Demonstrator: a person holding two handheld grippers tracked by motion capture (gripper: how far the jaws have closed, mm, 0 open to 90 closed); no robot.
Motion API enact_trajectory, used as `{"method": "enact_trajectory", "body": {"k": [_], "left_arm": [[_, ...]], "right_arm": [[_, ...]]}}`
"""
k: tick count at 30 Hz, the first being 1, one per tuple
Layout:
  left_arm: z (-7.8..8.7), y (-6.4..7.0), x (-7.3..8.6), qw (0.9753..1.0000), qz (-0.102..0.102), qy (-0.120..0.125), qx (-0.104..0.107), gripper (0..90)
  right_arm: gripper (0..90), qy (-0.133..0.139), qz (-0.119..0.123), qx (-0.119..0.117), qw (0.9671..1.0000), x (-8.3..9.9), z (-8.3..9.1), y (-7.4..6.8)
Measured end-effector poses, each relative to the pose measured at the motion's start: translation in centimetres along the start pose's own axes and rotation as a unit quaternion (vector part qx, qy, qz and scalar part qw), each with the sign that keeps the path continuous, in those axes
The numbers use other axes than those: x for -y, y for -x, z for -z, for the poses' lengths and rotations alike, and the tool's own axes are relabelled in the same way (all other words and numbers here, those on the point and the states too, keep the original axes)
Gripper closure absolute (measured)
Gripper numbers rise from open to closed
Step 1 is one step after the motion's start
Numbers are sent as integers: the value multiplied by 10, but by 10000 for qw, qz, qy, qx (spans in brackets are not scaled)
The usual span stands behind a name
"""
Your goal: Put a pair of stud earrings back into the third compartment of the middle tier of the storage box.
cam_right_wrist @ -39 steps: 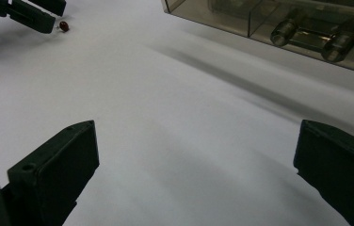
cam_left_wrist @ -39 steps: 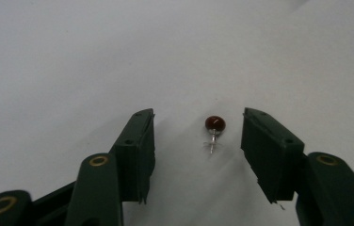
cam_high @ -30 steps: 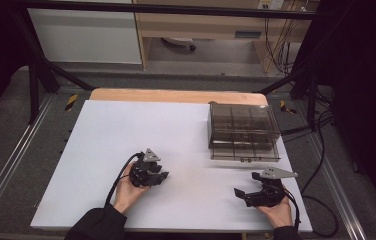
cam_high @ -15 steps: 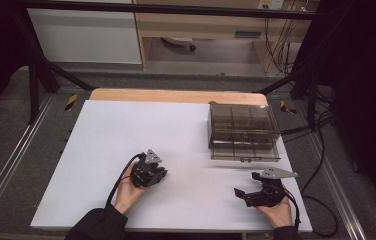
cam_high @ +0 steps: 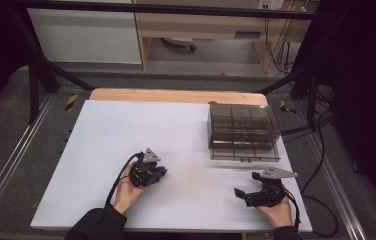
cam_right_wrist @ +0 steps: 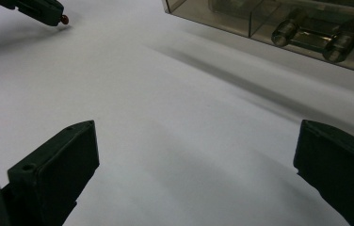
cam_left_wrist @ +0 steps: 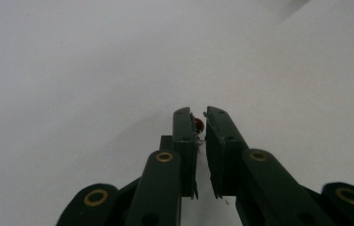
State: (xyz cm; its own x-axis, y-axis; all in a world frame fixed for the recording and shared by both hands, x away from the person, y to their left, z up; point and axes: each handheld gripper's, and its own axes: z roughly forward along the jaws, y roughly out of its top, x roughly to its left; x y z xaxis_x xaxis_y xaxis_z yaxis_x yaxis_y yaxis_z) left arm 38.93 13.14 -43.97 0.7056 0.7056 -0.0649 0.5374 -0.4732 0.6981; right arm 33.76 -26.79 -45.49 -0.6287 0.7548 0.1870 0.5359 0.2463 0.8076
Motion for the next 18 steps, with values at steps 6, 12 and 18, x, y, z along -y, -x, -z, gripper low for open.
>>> {"method": "enact_trajectory", "body": {"k": [6, 12, 18], "left_arm": [[3, 4, -4, 10000, 15, 42, 26, 820], [6, 12, -12, 10000, -38, 66, 47, 821], [7, 21, -22, 9998, -87, 130, 83, 821]], "right_arm": [[13, 7, 6, 4, 10000, 0, 0, 0], [13, 4, 12, 11, 10000, 0, 0, 0], [13, 15, 17, 14, 10000, 0, 1, 1]]}}
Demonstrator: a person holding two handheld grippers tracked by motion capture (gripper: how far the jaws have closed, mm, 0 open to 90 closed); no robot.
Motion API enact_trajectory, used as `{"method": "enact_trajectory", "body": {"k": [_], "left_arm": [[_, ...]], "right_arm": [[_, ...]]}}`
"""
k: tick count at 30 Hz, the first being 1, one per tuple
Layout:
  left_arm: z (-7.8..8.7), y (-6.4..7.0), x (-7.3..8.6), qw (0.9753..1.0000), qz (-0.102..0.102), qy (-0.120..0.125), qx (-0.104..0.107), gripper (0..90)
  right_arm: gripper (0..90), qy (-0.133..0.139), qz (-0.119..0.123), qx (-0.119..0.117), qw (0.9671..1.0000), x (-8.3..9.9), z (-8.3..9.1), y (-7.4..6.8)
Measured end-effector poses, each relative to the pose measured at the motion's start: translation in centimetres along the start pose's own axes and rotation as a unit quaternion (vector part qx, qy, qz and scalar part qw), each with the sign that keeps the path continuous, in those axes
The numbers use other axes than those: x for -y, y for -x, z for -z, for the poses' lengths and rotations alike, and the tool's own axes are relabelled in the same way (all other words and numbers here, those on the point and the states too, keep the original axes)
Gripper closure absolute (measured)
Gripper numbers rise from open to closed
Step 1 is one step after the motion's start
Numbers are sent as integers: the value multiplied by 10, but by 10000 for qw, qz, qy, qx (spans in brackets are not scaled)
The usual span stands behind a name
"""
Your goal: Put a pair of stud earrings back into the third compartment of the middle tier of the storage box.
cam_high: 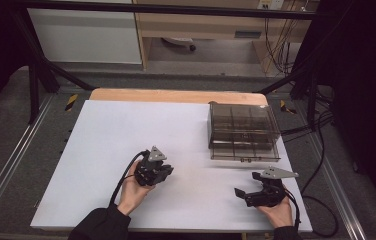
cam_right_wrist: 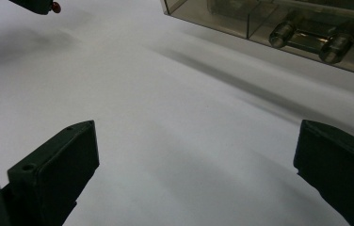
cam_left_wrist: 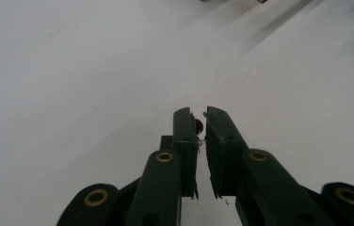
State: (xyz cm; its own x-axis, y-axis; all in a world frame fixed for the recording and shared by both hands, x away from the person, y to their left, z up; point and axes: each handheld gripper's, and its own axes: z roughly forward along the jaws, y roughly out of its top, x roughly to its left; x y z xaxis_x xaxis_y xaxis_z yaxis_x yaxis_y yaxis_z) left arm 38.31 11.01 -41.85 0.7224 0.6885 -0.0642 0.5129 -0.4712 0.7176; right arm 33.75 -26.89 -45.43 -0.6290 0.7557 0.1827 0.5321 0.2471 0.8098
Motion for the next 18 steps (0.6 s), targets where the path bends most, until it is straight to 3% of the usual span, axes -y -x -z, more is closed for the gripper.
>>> {"method": "enact_trajectory", "body": {"k": [11, 18], "left_arm": [[-17, 24, -27, 9997, -131, 86, 206, 822], [-27, 40, -54, 9991, -302, 126, 287, 822]], "right_arm": [[12, -13, 3, -3, 10000, 0, 0, 0], [12, -14, -7, -1, 10000, 0, 0, 0]]}}
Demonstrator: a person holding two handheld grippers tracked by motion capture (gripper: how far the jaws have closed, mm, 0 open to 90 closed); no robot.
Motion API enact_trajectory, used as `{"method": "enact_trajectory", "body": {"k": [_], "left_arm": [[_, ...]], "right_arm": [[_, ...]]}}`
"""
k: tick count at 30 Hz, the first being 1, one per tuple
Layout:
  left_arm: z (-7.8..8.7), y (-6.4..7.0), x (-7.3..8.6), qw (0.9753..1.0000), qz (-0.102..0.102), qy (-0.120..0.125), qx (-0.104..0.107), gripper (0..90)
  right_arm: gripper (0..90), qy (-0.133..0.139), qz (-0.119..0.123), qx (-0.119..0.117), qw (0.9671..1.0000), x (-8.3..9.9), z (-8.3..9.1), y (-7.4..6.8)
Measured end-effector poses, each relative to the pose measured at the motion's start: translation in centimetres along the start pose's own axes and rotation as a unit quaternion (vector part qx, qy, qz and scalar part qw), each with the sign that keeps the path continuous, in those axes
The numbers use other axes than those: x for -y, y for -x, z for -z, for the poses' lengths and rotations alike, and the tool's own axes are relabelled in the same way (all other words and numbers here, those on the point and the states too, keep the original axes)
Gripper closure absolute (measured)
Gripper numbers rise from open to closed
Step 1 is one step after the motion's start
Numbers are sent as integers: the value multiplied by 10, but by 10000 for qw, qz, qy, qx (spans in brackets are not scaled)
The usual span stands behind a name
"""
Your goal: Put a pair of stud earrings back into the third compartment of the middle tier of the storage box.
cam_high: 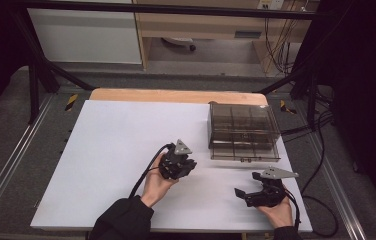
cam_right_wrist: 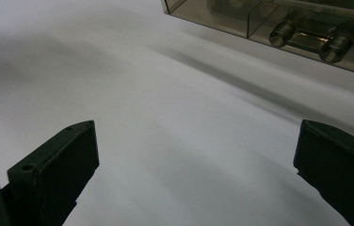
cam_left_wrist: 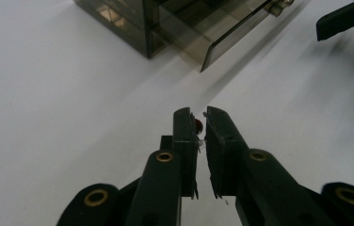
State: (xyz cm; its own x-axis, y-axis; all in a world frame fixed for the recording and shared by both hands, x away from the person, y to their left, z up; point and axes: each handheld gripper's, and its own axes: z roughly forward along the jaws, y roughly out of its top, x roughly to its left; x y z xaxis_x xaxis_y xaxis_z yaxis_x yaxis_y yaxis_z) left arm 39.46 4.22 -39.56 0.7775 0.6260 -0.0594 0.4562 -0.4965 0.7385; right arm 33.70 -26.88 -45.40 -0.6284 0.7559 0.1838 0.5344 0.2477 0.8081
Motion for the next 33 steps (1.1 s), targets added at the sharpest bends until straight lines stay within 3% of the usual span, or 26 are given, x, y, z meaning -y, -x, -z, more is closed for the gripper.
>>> {"method": "enact_trajectory", "body": {"k": [14, 33], "left_arm": [[-24, 31, -51, 9992, -381, 32, 91, 822], [-65, 61, -92, 9980, -597, -6, 230, 822]], "right_arm": [[12, 21, -2, -10, 10000, 0, 1, 0], [12, 39, 12, -9, 10000, 0, 2, 1]]}}
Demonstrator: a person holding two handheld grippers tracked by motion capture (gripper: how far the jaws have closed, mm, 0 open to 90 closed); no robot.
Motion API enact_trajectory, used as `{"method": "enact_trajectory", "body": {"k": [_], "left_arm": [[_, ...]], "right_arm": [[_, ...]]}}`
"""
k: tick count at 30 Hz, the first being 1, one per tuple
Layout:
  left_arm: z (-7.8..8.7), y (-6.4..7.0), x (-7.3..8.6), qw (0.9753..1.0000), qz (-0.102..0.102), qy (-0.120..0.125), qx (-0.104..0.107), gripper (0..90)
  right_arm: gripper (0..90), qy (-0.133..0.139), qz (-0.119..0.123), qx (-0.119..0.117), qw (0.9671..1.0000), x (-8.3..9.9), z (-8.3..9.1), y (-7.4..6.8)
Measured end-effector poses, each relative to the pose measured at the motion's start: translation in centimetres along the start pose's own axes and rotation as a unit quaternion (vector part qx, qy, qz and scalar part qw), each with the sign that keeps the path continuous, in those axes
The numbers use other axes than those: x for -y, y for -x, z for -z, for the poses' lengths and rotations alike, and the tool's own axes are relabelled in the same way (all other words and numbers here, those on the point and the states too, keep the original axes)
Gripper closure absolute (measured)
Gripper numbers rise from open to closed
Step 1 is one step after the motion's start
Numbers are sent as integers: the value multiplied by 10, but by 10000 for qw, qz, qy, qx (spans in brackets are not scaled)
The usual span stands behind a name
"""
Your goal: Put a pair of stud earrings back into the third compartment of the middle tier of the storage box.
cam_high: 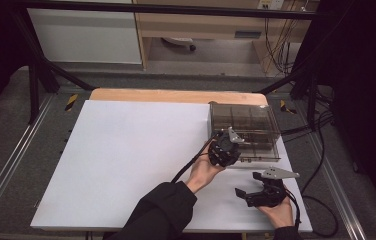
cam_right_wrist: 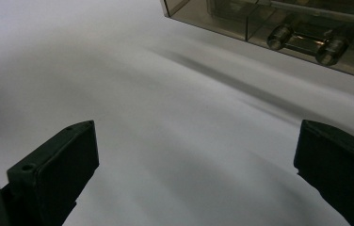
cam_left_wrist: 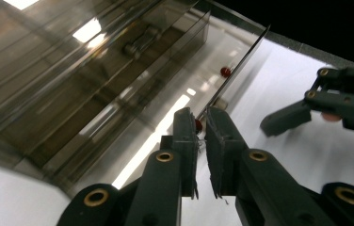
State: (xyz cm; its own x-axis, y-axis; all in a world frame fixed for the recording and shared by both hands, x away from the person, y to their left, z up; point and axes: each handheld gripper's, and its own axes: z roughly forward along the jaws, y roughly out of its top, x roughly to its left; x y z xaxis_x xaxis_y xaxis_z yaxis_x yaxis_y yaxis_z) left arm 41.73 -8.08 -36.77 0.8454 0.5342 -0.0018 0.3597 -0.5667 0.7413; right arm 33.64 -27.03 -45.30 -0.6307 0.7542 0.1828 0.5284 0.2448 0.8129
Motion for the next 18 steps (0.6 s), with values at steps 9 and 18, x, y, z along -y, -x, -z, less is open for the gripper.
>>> {"method": "enact_trajectory", "body": {"k": [9, 18], "left_arm": [[-21, 8, -17, 10000, -31, -13, 41, 822], [-44, 11, -31, 9999, 18, -35, 100, 822]], "right_arm": [[12, 1, -14, -21, 10000, 0, 0, 0], [11, 15, -19, -34, 10000, 0, 0, 0]]}}
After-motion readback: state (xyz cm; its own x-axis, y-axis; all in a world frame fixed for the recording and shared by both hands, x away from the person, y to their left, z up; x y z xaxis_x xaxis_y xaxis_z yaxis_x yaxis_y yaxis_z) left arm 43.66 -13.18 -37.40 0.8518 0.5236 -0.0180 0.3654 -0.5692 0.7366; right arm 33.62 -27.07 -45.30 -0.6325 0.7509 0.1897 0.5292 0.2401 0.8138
